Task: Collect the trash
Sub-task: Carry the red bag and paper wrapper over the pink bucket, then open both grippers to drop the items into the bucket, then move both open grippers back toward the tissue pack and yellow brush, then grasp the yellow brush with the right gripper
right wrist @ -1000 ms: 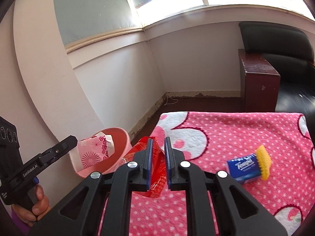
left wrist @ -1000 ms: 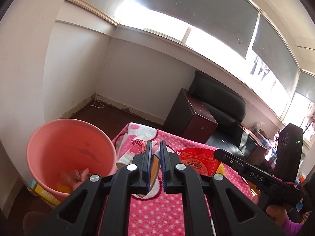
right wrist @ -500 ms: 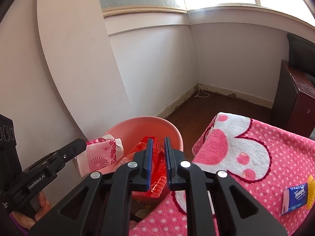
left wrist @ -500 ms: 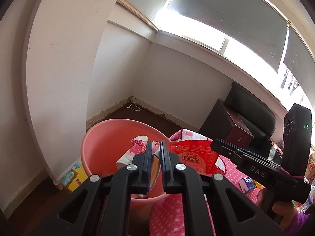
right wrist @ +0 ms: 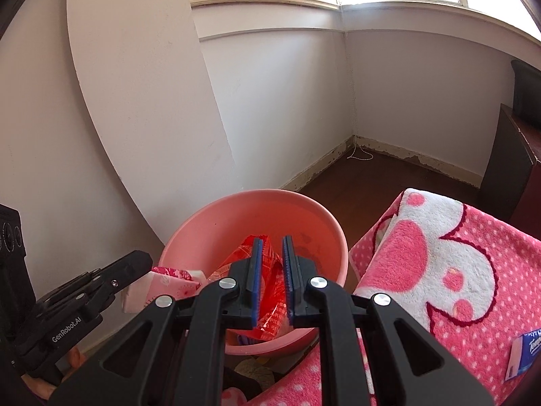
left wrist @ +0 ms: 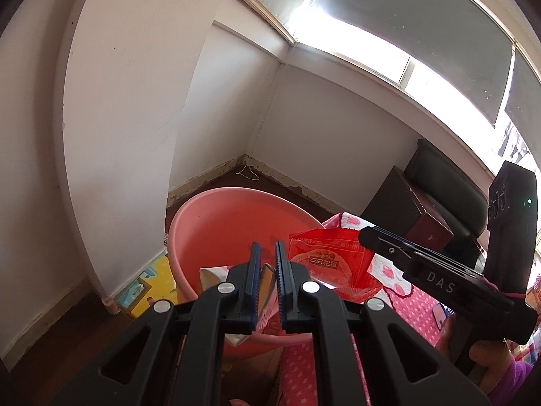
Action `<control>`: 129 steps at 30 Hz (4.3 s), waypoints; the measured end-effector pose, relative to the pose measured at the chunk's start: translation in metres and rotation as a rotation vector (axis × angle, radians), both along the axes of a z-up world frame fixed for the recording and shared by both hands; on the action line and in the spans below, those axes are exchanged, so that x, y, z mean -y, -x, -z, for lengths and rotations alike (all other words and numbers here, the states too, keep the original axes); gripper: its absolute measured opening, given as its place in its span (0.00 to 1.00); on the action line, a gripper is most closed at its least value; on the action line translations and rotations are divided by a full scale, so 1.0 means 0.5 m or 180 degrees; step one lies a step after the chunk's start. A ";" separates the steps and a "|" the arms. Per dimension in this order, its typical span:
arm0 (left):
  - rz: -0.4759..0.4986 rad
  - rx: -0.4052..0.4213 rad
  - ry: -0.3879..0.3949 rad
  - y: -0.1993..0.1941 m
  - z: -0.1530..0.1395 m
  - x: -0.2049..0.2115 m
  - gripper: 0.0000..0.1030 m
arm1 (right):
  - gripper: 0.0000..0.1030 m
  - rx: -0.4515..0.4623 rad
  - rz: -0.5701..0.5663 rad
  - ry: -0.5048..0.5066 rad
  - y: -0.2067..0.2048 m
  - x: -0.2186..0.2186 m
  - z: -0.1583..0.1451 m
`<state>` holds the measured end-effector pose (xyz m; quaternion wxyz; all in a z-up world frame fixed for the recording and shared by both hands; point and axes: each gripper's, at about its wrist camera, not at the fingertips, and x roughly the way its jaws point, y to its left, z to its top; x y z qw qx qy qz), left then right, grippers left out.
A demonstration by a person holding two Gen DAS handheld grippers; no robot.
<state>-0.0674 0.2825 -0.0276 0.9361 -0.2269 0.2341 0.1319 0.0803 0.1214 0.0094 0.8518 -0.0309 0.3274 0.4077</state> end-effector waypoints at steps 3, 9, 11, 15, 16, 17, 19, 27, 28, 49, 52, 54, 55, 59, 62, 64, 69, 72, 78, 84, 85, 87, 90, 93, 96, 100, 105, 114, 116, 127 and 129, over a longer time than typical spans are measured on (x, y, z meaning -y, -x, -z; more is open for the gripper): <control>-0.0038 -0.0013 0.0029 0.000 0.001 -0.003 0.07 | 0.12 -0.0021 0.0004 0.0003 -0.005 -0.003 0.001; -0.0099 -0.0021 0.0050 0.008 -0.003 -0.006 0.17 | 0.12 -0.0050 0.0001 0.0009 -0.008 -0.003 0.001; -0.0108 -0.0009 0.0045 0.011 -0.006 -0.005 0.21 | 0.12 -0.0053 -0.0014 -0.0009 -0.008 -0.001 0.001; -0.0113 0.0022 -0.0001 0.016 -0.015 0.004 0.29 | 0.35 -0.0055 -0.0054 -0.0071 -0.005 0.006 -0.002; -0.0112 0.0028 -0.0011 0.016 -0.018 0.006 0.29 | 0.37 -0.0042 -0.0063 -0.0102 -0.004 0.009 -0.003; -0.0112 0.0034 -0.0019 0.018 -0.020 0.007 0.29 | 0.37 -0.0022 -0.0066 -0.0108 -0.002 0.010 -0.005; -0.0109 0.0045 -0.0029 0.021 -0.024 0.011 0.29 | 0.37 0.0018 -0.0076 -0.0121 0.003 0.015 -0.009; -0.0059 0.0093 -0.0115 0.026 -0.042 0.037 0.30 | 0.37 0.0207 0.0024 -0.0314 0.034 0.072 -0.028; -0.0046 0.0103 -0.0126 0.026 -0.045 0.042 0.30 | 0.37 0.0257 0.0066 -0.0317 0.039 0.081 -0.028; 0.0475 0.0078 -0.0263 -0.017 -0.060 0.196 0.30 | 0.37 0.0354 0.0573 0.0032 0.124 0.267 0.015; 0.0564 0.0057 -0.0269 -0.029 -0.058 0.223 0.30 | 0.37 0.0243 0.0728 0.0066 0.115 0.308 0.027; 0.0630 0.0038 -0.0254 -0.036 -0.055 0.240 0.30 | 0.37 0.0186 0.0793 0.0137 0.111 0.331 0.037; 0.0664 0.0028 -0.0250 -0.040 -0.054 0.247 0.30 | 0.37 0.0174 0.0828 0.0167 0.110 0.344 0.042; 0.0830 -0.0007 -0.0279 -0.058 -0.052 0.287 0.30 | 0.37 0.0114 0.0979 0.0236 0.108 0.391 0.058; 0.0943 -0.0020 -0.0324 -0.070 -0.051 0.313 0.30 | 0.37 0.0089 0.1056 0.0275 0.105 0.423 0.070; 0.1014 -0.0025 -0.0339 -0.078 -0.051 0.331 0.30 | 0.37 0.0063 0.1084 0.0290 0.103 0.437 0.075; 0.1153 -0.0071 -0.0376 -0.101 -0.046 0.365 0.30 | 0.37 0.0055 0.1204 0.0241 0.097 0.477 0.082; 0.1213 -0.0106 -0.0383 -0.112 -0.040 0.382 0.30 | 0.37 0.0065 0.1293 0.0200 0.088 0.506 0.079; 0.1339 -0.0162 -0.0362 -0.130 -0.022 0.407 0.30 | 0.37 0.0137 0.1575 0.0136 0.061 0.589 0.070; 0.1476 -0.0190 -0.0359 -0.146 -0.003 0.434 0.30 | 0.37 0.0087 0.1744 0.0195 0.018 0.632 0.087; 0.1497 -0.0202 -0.0359 -0.150 0.001 0.438 0.30 | 0.37 0.0087 0.1740 0.0215 0.013 0.631 0.089; 0.1533 -0.0229 -0.0350 -0.157 0.008 0.444 0.30 | 0.37 0.0118 0.1697 0.0263 0.000 0.621 0.091; 0.1585 -0.0274 -0.0314 -0.167 0.015 0.448 0.30 | 0.37 0.0204 0.1695 0.0381 -0.021 0.604 0.094; 0.1645 -0.0301 -0.0298 -0.175 0.019 0.452 0.30 | 0.37 0.0122 0.1713 0.0508 -0.054 0.592 0.112; 0.1751 -0.0317 -0.0348 -0.188 0.019 0.462 0.45 | 0.37 0.0005 0.1802 0.0562 -0.077 0.594 0.128; 0.1947 -0.0331 -0.0449 -0.216 0.019 0.489 0.45 | 0.15 -0.0227 0.1909 0.0416 -0.090 0.624 0.141; 0.2276 -0.0381 -0.0555 -0.265 0.023 0.537 0.45 | 0.09 -0.0310 0.2104 0.0150 -0.075 0.681 0.138; 0.2856 -0.0582 -0.0527 -0.386 0.049 0.629 0.51 | 0.09 -0.0276 0.2359 -0.0042 -0.032 0.753 0.133; 0.2883 -0.0612 -0.0410 -0.418 0.054 0.639 0.51 | 0.09 -0.0267 0.2365 -0.0094 -0.030 0.759 0.131; 0.3029 -0.0929 0.0065 -0.489 0.120 0.653 0.52 | 0.09 -0.0316 0.2340 -0.0265 -0.031 0.775 0.134; 0.3084 -0.0938 0.0021 -0.468 0.121 0.661 0.52 | 0.09 -0.0339 0.2348 -0.0279 -0.033 0.776 0.135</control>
